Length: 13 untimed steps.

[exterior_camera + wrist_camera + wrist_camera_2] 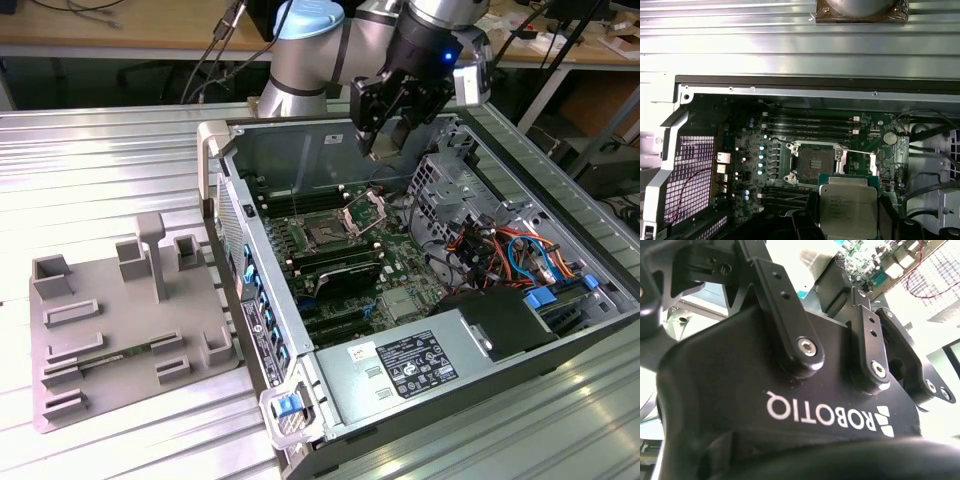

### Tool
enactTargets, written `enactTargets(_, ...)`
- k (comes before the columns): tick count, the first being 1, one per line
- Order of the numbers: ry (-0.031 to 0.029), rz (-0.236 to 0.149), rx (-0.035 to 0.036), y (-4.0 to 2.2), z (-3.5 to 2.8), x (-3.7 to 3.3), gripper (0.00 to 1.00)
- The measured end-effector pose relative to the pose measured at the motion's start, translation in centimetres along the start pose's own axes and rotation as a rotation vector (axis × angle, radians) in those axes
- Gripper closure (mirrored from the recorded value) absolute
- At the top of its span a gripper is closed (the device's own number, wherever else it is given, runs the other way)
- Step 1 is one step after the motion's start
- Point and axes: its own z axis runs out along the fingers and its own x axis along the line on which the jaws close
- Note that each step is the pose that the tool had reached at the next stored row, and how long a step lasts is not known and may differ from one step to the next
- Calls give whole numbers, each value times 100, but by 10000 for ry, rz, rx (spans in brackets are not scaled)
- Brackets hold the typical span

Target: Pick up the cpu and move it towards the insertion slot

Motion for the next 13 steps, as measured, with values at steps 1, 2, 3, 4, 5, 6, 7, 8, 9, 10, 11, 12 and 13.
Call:
enactTargets(1, -1, 1, -2, 20, 10, -1, 45)
enactTargets(2, -1, 0, -3, 33, 17, -2, 45)
enactTargets(3, -1, 0, -2, 44, 22, -3, 45)
enactTargets(4, -1, 0, -1, 64, 30, -4, 45)
enactTargets(5, -1, 1, -2, 76, 35, -5, 45)
enactTargets(6, -1, 0, -1, 93, 41, -6, 45)
enactTargets(7, -1, 0, -1, 96, 43, -7, 45)
enactTargets(8, -1, -1, -2, 96, 43, -6, 45)
enactTargets(9, 0, -1, -1, 96, 43, -6, 45)
enactTargets(10, 0, -1, -1, 96, 43, -6, 45)
enactTargets(11, -1, 0, -1, 97, 44, -6, 45)
enactTargets(12, -1, 0, -1, 97, 44, -6, 45)
enactTargets(13, 0, 0, -1, 97, 44, -6, 45)
